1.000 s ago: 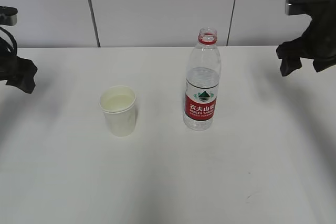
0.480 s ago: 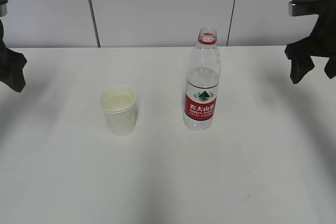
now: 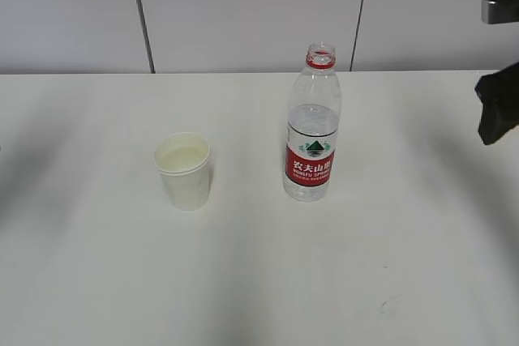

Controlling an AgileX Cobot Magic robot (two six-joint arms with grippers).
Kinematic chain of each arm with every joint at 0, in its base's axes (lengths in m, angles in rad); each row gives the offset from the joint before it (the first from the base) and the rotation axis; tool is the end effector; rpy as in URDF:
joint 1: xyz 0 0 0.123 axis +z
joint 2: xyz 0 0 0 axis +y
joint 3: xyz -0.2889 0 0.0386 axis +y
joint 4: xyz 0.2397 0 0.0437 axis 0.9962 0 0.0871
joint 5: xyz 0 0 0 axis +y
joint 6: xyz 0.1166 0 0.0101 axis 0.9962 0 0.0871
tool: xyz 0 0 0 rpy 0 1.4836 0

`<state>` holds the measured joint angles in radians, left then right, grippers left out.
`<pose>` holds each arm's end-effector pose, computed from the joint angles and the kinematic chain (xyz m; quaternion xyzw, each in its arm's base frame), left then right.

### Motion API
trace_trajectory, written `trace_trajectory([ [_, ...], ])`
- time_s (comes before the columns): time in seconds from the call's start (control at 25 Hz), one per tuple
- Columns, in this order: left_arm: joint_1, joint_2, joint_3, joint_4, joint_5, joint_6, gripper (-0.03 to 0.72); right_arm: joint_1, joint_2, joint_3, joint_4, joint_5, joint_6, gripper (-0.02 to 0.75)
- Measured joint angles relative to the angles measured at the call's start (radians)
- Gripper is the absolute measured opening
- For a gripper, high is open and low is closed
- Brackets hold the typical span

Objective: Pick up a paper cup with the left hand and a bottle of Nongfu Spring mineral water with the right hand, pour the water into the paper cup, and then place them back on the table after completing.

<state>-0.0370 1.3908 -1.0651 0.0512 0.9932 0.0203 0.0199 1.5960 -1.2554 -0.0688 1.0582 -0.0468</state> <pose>0.2662 -0.0048 0.2686 0.0384 0.9846 0.0221 0.1689 0.3164 -0.0007 0.2590 -0.0459 0.9900 -0.0336 0.1287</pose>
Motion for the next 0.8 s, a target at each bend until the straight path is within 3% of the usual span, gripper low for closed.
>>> trace_trajectory([
  [0.48, 0.0, -0.486, 0.299, -0.037, 0.07, 0.0, 0.561, 0.0, -0.506, 0.447, 0.0, -0.068, -0.001, 0.592],
  [0.8, 0.0, -0.788, 0.389, -0.057, 0.177, 0.0, 0.561, 0.0, -0.784, 0.626, 0.0, -0.071, -0.001, 0.592],
])
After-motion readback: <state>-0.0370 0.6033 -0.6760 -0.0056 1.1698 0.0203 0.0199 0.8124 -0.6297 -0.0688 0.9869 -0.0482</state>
